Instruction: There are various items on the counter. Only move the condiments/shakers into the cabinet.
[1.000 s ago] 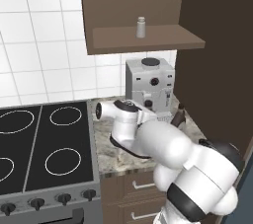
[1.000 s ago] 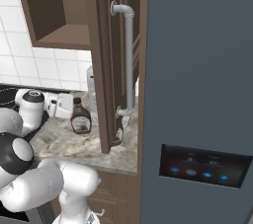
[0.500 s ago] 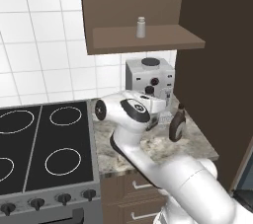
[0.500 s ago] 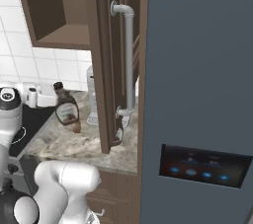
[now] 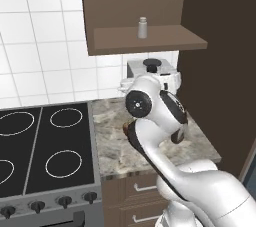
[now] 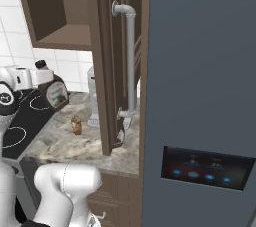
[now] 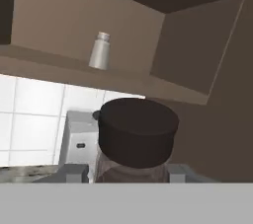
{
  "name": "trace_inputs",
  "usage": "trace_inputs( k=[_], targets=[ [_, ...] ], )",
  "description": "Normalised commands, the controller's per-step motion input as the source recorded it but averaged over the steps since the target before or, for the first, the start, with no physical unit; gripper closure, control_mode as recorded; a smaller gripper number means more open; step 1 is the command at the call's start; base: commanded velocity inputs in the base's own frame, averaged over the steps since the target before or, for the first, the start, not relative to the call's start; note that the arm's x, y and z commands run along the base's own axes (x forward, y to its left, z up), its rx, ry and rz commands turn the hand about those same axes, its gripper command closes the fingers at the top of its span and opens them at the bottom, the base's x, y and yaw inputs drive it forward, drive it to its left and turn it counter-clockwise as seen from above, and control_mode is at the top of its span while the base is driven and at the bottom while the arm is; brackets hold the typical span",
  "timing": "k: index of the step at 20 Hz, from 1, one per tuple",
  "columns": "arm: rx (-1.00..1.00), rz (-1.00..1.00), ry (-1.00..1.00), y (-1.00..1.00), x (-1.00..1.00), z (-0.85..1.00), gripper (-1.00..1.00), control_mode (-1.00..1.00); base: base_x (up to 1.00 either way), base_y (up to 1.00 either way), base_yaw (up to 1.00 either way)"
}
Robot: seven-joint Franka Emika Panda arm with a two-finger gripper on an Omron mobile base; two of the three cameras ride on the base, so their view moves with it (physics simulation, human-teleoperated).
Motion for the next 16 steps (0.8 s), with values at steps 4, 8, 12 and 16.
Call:
trace_inputs(
  k=[4,8,12,16],
  targets=[
    [0.14,0.45,-0.01,0.16,-0.13,0.96,1.0,-1.0,0.0,0.0,0.0],
    [0.24,0.19,-0.12,0.2,-0.3,0.6,1.0,-1.0,0.0,0.0,0.0],
    [0.21,0.02,-0.12,0.18,-0.22,0.46,1.0,-1.0,0.0,0.0,0.0],
    [0.01,0.0,-0.01,0.01,-0.05,0.02,1.0,-1.0,0.0,0.0,0.0]
  ],
)
